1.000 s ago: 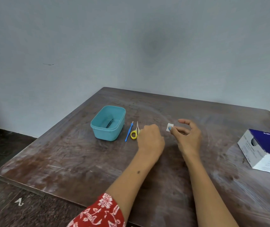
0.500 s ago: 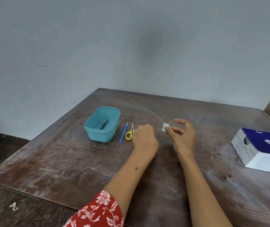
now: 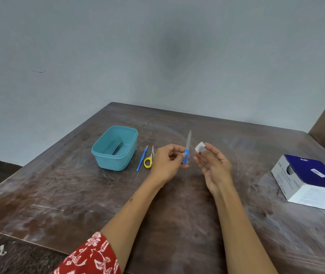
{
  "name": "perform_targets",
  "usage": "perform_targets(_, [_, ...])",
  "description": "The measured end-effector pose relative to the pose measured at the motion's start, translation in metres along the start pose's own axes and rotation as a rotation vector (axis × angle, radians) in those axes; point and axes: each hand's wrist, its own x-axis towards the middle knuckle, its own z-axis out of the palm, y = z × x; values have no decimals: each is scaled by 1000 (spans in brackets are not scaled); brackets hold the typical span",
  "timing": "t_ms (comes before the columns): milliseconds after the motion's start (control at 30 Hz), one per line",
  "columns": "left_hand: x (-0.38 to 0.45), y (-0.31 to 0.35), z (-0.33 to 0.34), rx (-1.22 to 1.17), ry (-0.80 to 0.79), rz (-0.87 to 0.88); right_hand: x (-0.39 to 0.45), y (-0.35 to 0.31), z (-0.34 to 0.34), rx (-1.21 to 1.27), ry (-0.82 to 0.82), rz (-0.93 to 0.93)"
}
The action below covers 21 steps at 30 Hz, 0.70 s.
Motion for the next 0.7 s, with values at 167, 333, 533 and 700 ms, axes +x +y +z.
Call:
perform_targets(167, [-3, -5, 7, 13, -61, 25, -1, 2, 2, -46, -50, -25])
perform_targets(333, [-3, -7, 8, -9, -25, 36, 0, 1, 2, -30, -23, -43])
perform_targets(533, [-3, -10, 9, 18, -27, 33, 0, -1, 0, -19, -51, -19])
perform_targets(700, [-4, -12, 9, 44, -39, 46, 0, 1, 3, -110, -90, -8])
